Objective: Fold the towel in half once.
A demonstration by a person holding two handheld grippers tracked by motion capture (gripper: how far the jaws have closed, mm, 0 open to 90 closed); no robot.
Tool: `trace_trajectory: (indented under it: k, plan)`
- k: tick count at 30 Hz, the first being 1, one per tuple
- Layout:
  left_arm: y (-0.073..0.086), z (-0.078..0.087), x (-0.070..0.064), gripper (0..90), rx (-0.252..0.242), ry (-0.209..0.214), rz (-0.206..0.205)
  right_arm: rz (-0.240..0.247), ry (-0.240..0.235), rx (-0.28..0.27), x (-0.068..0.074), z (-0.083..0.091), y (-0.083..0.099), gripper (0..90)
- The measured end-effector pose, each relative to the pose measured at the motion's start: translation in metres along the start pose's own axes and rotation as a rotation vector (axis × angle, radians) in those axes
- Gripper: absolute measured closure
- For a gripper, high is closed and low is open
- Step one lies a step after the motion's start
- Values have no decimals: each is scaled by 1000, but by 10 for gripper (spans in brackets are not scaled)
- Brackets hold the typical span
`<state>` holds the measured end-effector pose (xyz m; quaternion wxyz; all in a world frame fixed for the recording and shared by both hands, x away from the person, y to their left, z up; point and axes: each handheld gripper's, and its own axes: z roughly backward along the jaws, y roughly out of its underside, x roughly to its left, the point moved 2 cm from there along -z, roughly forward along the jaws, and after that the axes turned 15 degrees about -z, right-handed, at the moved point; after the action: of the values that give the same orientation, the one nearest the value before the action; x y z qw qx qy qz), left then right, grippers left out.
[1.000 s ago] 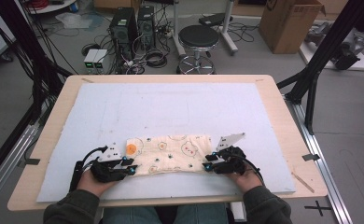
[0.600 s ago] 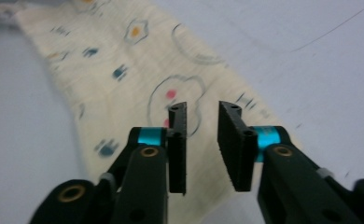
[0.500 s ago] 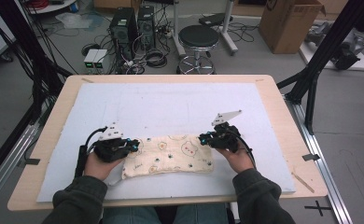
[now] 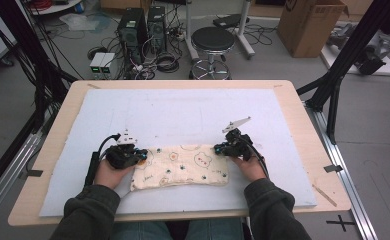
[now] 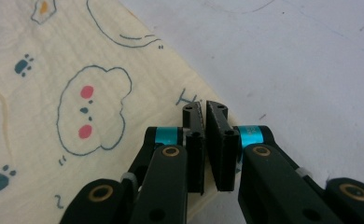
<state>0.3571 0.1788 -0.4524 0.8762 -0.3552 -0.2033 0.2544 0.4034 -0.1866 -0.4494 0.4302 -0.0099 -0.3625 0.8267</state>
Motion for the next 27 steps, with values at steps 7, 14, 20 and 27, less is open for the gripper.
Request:
trace_trajectory:
  k: [7,14,20,27]
  plan:
    - [2,1,1,871,0,-5,-6,-35,-18,-8,-6,4,5,891]
    - [4,2,2,888,-6,-3,2,-52,-30,-23,-10,7,10,897]
    - [4,3,2,893,-5,-3,-9,-51,-30,-25,-10,7,10,896]
    - [-3,12,2,893,-74,-23,-2,-9,-43,-58,1,12,4,896]
